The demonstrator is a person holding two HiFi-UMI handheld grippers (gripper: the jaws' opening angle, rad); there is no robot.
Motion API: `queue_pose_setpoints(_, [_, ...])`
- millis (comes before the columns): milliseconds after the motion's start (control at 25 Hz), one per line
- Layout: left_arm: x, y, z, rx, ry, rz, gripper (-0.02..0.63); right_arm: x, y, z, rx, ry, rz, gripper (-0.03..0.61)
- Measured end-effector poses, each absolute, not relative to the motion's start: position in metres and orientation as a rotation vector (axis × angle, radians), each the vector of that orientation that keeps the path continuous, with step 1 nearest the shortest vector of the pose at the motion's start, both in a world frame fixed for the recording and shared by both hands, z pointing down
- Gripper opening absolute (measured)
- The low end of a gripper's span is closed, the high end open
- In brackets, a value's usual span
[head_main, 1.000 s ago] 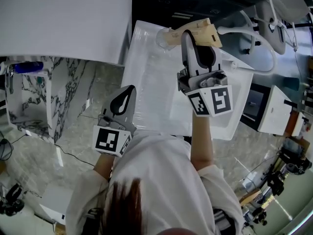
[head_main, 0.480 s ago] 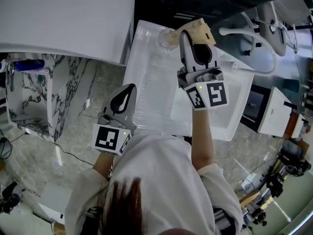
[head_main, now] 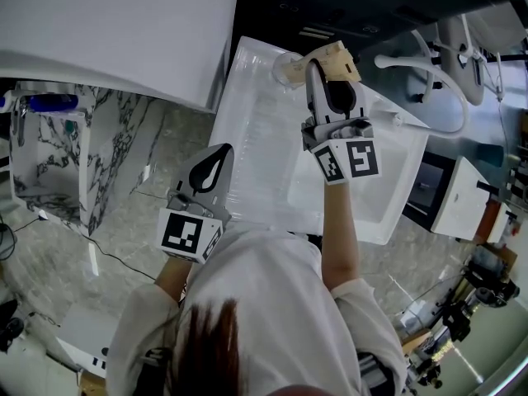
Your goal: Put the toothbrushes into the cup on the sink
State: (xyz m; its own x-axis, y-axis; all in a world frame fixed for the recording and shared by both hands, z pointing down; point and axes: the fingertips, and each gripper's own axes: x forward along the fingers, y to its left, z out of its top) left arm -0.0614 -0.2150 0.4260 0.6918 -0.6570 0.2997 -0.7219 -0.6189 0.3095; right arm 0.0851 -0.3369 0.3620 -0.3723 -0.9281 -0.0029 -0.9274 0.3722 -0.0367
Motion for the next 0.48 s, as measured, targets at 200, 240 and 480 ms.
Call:
queue_pose_setpoints(200, [-0.064,-0.214,0.428,2.492,-1.076,0.225,0.015,0.084,-0.339,0.371,-1.748,2.597,-0.044,0.091])
queue_pose_setpoints(240, [-0.065,-0.214,0.428,2.49,-1.08,0.227,0.015,0.084,-0.339,0.373,-1.748,2.599,-0.044,0.091])
queue_pose_setpoints(480, [-0.066,-0.213,0.431,2.49,-1.081,0.235,0.015,0.084,-0.342,0.389,-1.77,2.624,-0.052,0.091])
